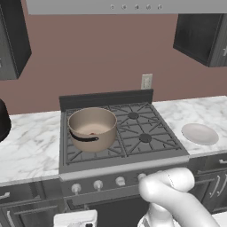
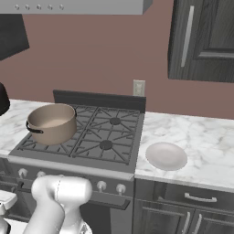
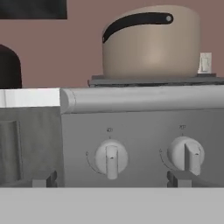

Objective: Retrieve the frozen meat and place it in the pot on a burner. Then turn the burner on.

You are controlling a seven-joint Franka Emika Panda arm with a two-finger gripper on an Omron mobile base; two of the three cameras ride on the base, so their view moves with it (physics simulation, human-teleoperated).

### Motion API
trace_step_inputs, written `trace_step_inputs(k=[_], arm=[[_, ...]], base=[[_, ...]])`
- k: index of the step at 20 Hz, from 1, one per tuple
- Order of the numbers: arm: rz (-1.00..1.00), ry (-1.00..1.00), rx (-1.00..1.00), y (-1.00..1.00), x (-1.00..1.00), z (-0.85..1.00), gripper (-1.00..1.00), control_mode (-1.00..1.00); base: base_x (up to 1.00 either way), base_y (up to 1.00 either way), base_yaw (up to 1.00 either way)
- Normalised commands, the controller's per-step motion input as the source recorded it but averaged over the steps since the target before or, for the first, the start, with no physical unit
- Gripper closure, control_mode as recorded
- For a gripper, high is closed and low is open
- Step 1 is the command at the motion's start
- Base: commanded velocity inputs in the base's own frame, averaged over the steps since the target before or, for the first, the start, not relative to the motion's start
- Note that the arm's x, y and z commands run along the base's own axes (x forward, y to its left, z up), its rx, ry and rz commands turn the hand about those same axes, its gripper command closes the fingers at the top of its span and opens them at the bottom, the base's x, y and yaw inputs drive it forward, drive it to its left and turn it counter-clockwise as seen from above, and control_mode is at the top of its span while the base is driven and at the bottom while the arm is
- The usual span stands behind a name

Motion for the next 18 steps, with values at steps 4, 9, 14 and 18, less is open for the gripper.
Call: trace_step_inputs(k=[4,9,14,18], arm=[[0.0,0.01,0.0,0.0,0.06,-0.29,-1.0,-1.0],[0.0,0.02,0.0,0.0,0.03,-0.01,-1.0,-1.0],[0.0,0.01,0.0,0.0,0.08,-0.06,-1.0,-1.0],[0.0,0.11,0.0,0.0,0.06,-0.14,-1.0,-1.0]], base=[[0.0,0.0,0.0],[0.0,0.0,0.0],[0.0,0.0,0.0],[0.0,0.0,0.0]])
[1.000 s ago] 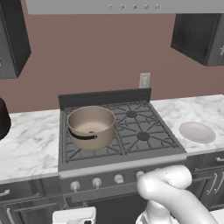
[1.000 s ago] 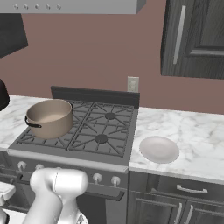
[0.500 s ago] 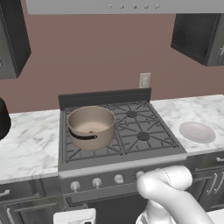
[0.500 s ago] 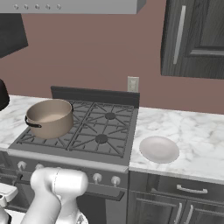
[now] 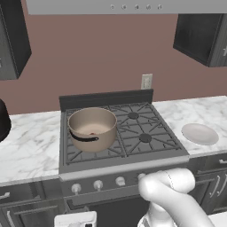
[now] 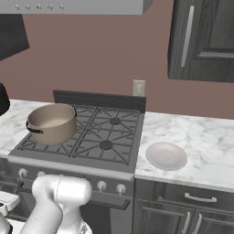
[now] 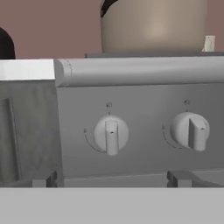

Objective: Retrieve the frozen meat and place it in the pot on a burner. Then turn the burner on.

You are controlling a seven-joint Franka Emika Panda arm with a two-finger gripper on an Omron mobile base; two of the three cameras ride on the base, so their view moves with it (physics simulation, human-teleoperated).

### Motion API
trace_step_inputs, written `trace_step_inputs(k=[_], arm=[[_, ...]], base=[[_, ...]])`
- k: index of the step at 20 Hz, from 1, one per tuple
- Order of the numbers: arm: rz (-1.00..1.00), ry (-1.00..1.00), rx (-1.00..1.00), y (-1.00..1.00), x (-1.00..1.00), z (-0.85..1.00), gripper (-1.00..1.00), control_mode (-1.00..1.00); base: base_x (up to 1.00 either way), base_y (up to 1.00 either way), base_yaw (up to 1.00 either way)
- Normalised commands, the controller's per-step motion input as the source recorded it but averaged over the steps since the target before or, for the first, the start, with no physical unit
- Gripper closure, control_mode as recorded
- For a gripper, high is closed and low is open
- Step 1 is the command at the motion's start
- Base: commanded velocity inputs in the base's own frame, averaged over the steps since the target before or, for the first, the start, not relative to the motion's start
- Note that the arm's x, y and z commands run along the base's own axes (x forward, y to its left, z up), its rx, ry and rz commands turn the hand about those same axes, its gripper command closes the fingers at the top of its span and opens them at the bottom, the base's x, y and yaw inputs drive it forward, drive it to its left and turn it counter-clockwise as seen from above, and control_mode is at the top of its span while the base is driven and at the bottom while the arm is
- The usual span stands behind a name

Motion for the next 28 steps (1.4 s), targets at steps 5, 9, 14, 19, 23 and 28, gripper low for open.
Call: trace_step_inputs(k=[5,9,14,19,23,28], arm=[[0.0,0.02,0.01,0.0,0.02,0.0,-1.0,-1.0],[0.0,0.0,0.0,0.0,0.15,0.0,-1.0,-1.0],[0.0,-0.02,0.0,0.0,0.21,0.0,-1.0,-1.0],[0.0,-0.02,0.0,0.0,0.2,0.0,-1.0,-1.0],[0.0,-0.01,0.0,0.0,0.21,0.0,-1.0,-1.0],[0.0,0.0,0.0,0.0,0.21,0.0,-1.0,-1.0]], base=[[0.0,0.0,0.0],[0.0,0.0,0.0],[0.0,0.0,0.0],[0.0,0.0,0.0],[0.0,0.0,0.0],[0.0,0.0,0.0]])
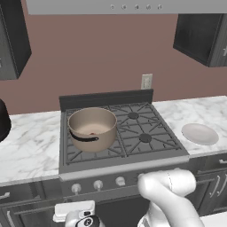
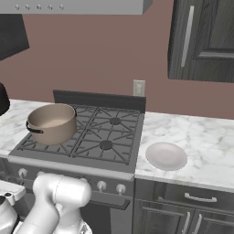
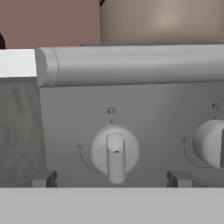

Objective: Retrieve the frozen meat and place it in the pot on a burner. Then turn the burner on.

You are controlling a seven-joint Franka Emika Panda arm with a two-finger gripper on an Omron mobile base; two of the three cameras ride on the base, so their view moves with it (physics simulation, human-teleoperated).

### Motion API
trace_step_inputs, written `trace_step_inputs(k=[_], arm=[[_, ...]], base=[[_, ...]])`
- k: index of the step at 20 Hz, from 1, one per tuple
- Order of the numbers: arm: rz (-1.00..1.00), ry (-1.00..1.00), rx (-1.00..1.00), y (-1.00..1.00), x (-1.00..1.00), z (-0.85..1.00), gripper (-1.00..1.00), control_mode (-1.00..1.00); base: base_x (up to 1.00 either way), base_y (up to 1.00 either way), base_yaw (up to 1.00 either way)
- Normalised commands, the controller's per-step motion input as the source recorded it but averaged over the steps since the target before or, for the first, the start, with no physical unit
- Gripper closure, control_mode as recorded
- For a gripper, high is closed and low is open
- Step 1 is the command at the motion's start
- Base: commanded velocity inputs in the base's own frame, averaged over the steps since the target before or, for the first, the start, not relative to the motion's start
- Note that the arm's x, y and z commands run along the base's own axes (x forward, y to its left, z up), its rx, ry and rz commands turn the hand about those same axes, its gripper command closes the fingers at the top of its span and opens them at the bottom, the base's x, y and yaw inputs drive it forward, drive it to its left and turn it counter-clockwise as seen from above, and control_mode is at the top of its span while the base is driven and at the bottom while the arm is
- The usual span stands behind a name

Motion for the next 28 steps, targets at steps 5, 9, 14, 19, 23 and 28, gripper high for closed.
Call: trace_step_inputs(k=[5,9,14,19,23,28], arm=[[0.0,-0.02,0.0,0.0,0.19,0.0,-1.0,-1.0],[0.0,-0.09,0.0,-0.02,0.13,-0.03,-1.0,-1.0],[0.0,-0.07,0.0,0.0,0.02,-0.03,-1.0,-1.0],[0.0,-0.03,0.0,0.0,0.01,0.0,-1.0,-1.0],[0.0,-0.01,0.0,0.0,0.05,0.0,-1.0,-1.0],[0.0,-0.03,0.0,0.0,0.06,0.0,-1.0,-1.0]], base=[[0.0,0.0,0.0],[0.0,0.0,0.0],[0.0,0.0,0.0],[0.0,0.0,0.0],[0.0,0.0,0.0],[0.0,0.0,0.0]])
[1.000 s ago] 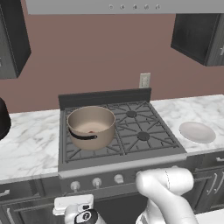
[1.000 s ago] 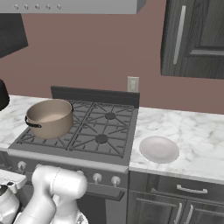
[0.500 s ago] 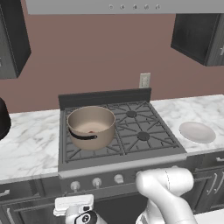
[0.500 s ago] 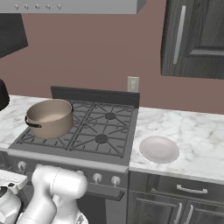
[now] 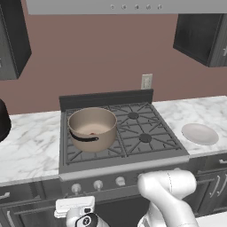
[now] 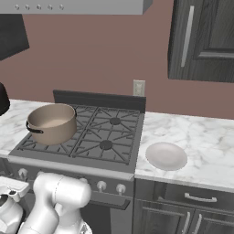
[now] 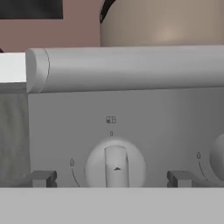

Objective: Retrieve the frozen meat and place it in the pot on a burner. Then turn the burner on.

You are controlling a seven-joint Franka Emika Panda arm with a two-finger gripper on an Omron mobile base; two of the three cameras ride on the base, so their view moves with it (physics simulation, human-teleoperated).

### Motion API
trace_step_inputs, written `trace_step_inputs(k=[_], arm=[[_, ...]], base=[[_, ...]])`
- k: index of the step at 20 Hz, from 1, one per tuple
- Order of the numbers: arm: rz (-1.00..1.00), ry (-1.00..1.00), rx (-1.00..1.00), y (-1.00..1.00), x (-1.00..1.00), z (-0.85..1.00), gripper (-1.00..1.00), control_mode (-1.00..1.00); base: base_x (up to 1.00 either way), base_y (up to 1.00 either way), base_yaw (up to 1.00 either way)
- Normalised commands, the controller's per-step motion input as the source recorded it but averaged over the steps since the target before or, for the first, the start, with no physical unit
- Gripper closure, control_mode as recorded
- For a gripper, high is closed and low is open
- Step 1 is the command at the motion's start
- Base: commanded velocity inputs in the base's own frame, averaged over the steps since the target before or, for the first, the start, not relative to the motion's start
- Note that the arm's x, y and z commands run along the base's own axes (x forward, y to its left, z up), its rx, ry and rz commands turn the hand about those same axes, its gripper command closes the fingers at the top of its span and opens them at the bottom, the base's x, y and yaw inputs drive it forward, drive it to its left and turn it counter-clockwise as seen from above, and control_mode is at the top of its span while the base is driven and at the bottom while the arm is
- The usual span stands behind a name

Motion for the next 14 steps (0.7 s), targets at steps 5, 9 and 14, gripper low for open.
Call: trace_step_inputs(k=[5,9,14], arm=[[0.0,-0.03,0.0,0.0,0.07,0.0,-1.0,-1.0],[0.0,-0.02,0.0,0.0,0.04,-0.03,-1.0,-1.0],[0.0,0.0,0.0,0.0,0.01,-0.14,-1.0,-1.0]], base=[[0.0,0.0,0.0],[0.0,0.0,0.0],[0.0,0.0,0.0]])
